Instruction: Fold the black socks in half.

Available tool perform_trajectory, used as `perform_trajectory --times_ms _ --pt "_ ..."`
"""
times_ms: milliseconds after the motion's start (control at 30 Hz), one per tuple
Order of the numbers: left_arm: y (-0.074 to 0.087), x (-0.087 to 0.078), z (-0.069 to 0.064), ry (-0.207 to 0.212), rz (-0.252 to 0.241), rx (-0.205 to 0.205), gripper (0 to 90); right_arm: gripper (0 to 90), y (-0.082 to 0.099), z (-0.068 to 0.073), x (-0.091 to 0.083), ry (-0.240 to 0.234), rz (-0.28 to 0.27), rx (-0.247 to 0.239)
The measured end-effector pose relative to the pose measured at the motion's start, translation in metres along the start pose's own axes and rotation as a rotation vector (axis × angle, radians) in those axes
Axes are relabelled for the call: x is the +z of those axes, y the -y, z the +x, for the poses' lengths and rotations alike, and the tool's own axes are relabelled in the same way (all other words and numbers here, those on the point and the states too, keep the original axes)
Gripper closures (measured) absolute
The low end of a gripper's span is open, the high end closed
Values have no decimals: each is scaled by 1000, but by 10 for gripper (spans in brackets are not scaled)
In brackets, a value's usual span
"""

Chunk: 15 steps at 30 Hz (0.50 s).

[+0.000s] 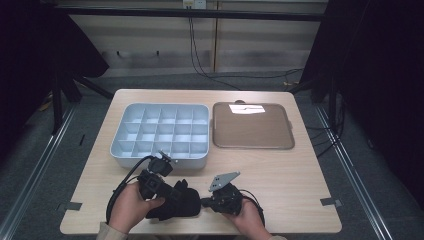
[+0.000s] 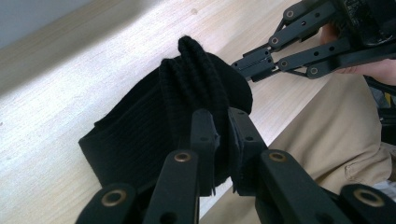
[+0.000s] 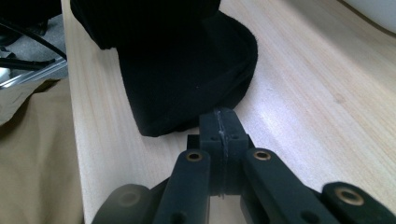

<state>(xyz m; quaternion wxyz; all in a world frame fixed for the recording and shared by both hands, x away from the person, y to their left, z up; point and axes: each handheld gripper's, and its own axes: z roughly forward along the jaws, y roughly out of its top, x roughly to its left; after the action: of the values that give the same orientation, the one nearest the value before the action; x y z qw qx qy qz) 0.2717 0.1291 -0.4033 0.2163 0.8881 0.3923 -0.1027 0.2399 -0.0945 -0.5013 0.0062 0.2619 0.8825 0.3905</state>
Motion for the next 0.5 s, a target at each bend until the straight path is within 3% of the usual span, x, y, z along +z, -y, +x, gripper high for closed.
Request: perform_trajectory --times_ms 500 --pt "-1 11 -4 9 9 -3 822 900 -1 1 1 3 0 -6"
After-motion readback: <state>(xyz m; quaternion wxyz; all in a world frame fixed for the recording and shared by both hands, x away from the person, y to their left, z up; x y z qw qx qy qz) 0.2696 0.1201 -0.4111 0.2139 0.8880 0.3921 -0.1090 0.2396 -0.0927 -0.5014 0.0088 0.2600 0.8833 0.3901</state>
